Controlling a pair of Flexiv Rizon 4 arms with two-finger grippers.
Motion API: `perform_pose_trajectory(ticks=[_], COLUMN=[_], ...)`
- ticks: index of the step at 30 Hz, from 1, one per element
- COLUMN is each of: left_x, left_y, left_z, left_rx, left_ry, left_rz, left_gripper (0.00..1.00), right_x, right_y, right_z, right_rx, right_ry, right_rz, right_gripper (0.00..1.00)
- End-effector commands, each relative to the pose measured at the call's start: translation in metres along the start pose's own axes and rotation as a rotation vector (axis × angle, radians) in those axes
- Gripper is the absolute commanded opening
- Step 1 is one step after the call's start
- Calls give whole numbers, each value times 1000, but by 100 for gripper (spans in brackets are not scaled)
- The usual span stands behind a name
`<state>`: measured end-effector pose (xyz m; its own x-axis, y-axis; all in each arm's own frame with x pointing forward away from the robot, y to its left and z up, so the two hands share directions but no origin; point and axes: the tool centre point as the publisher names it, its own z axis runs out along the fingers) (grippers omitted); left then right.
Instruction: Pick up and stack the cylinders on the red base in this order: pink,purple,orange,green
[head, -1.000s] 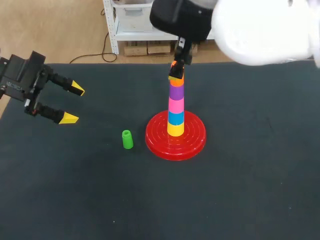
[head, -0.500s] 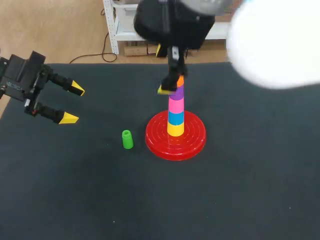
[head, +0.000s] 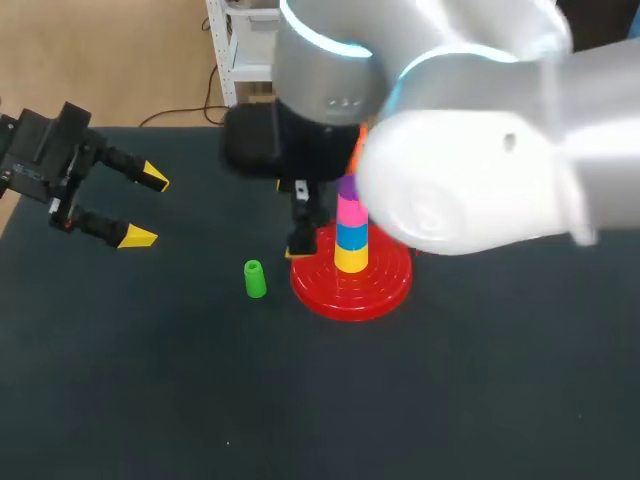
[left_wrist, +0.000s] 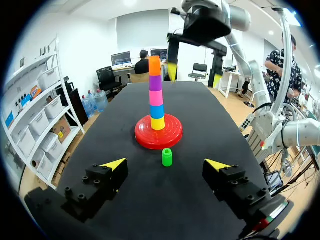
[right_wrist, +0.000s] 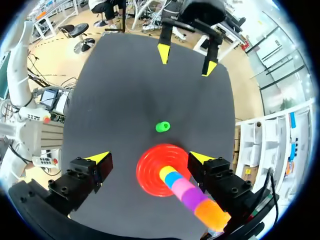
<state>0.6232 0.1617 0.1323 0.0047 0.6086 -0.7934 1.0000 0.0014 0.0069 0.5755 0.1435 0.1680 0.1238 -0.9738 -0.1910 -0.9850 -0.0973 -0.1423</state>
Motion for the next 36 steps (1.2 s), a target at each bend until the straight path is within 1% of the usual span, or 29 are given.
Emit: perform_pose_trajectory(ticks=[1, 6, 9, 15, 16, 18, 21, 29, 36], left_x=[1, 1, 1, 1, 1, 1, 1, 1, 1], left_y=[1, 1, 1, 1, 1, 1, 1, 1, 1], left_z=[0, 0, 0, 0, 0, 0, 0, 0, 0], left_rx=[1, 1, 1, 1, 1, 1, 1, 1, 1], left_ry=[0, 0, 0, 0, 0, 0, 0, 0, 0], left_rz=[1, 1, 1, 1, 1, 1, 1, 1, 1], left_gripper=[100, 100, 100, 100, 100, 100, 100, 100, 100], right_x=[-7, -9, -11, -18, -20, -22, -25, -30, -28], right_y=[-15, -19, -21, -14, -14, -13, -13, -17, -30], right_z=[33, 55, 67, 86, 88, 94, 103, 119, 131], right_rx=[-27, -53, -63, -71, -58, -66, -54, -64, -66], right_ry=[9, -16, -7, 15, 19, 23, 45, 78, 92], right_rz=[23, 49, 55, 35, 30, 31, 20, 31, 62], right_gripper=[100, 100, 100, 100, 100, 100, 100, 100, 100])
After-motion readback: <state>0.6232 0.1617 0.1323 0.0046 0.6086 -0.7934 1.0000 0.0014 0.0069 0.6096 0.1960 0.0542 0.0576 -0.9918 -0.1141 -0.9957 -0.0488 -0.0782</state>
